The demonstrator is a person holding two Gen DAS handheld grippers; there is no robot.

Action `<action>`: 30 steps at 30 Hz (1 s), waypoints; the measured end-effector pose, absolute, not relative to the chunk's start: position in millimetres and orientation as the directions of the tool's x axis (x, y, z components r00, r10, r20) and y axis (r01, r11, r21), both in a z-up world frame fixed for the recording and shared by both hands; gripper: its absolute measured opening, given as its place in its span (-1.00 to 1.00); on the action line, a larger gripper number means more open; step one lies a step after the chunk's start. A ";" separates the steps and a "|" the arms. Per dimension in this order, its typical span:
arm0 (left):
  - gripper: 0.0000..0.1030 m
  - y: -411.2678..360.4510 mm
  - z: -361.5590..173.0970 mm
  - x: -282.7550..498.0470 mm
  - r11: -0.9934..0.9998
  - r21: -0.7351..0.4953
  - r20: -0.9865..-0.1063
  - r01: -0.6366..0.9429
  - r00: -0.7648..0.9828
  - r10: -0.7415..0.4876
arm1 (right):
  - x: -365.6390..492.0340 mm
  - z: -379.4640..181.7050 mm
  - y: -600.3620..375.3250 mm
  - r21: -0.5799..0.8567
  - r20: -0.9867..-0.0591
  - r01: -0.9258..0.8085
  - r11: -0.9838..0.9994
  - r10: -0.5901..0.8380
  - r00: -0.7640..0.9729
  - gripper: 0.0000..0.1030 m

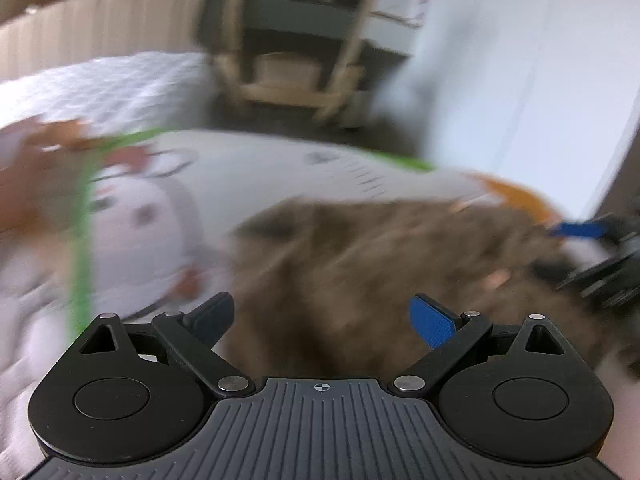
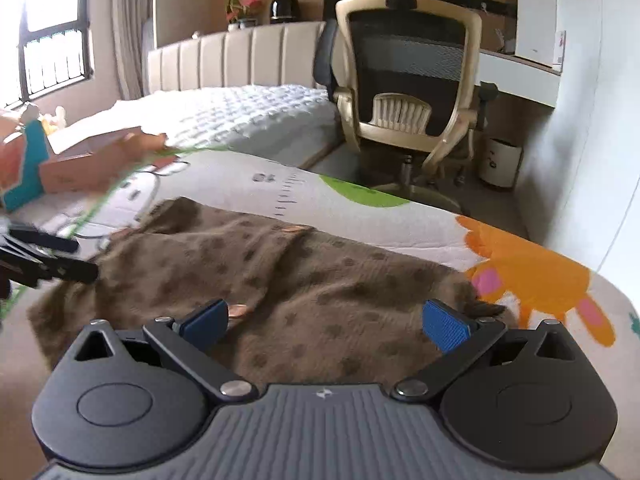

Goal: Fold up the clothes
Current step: 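Grasp the dress edge with the right tool and lift it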

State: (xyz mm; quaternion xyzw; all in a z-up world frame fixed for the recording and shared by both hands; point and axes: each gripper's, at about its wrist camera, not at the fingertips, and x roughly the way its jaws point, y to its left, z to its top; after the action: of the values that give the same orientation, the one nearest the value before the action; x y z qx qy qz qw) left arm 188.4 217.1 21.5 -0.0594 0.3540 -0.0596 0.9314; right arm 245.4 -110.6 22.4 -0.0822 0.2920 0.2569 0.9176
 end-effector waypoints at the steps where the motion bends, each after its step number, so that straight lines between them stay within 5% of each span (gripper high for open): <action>1: 0.81 221.9 16.8 184.2 0.985 -0.164 -0.659 0.047 0.738 -0.145 | 241.4 22.4 -105.2 -0.010 -0.578 -0.531 0.848 0.428 0.695 1.00; 2: 0.56 222.5 15.0 183.8 0.985 -0.169 -0.662 0.042 0.736 -0.145 | 236.7 22.5 -99.3 -0.019 -0.578 -0.545 0.839 0.435 0.690 1.00; 6: 0.18 220.9 10.7 185.6 0.982 -0.184 -0.670 0.039 0.726 -0.154 | 209.4 23.7 -73.2 -0.058 -0.575 -0.637 0.768 0.496 0.651 1.00; 8: -0.46 220.2 11.8 186.6 0.976 -0.212 -0.673 0.043 0.718 -0.178 | 192.9 24.6 -59.1 -0.077 -0.563 -0.693 0.717 0.542 0.624 1.00; 10: -0.49 218.1 18.7 187.0 0.972 -0.230 -0.664 0.057 0.721 -0.199 | 182.7 22.1 -44.5 -0.068 -0.561 -0.742 0.667 0.589 0.581 1.00; 19: -0.43 221.7 30.5 199.4 0.917 -0.392 -0.638 0.076 0.696 -0.331 | 181.2 -2.8 19.8 -0.103 -0.597 -0.787 0.609 0.595 0.538 0.96; 24: -0.33 227.3 27.0 210.4 0.880 -0.469 -0.624 0.071 0.679 -0.387 | 185.9 -15.5 50.2 -0.115 -0.618 -0.791 0.600 0.580 0.530 0.27; 27: -0.12 233.6 28.5 208.4 0.866 -0.495 -0.604 0.074 0.687 -0.404 | 197.3 -11.5 38.0 -0.013 -0.620 -0.779 0.627 0.606 0.498 0.16; 30: 0.56 253.0 39.9 203.4 0.857 -0.511 -0.556 0.063 0.736 -0.385 | 207.0 -8.6 27.4 0.076 -0.617 -0.762 0.644 0.630 0.471 0.11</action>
State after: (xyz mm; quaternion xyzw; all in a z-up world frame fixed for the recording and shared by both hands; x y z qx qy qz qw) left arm 203.4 253.0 39.9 -0.2362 0.3412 -0.1243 0.9013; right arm 207.0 27.4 -8.6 -0.1052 0.3123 0.4089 0.8510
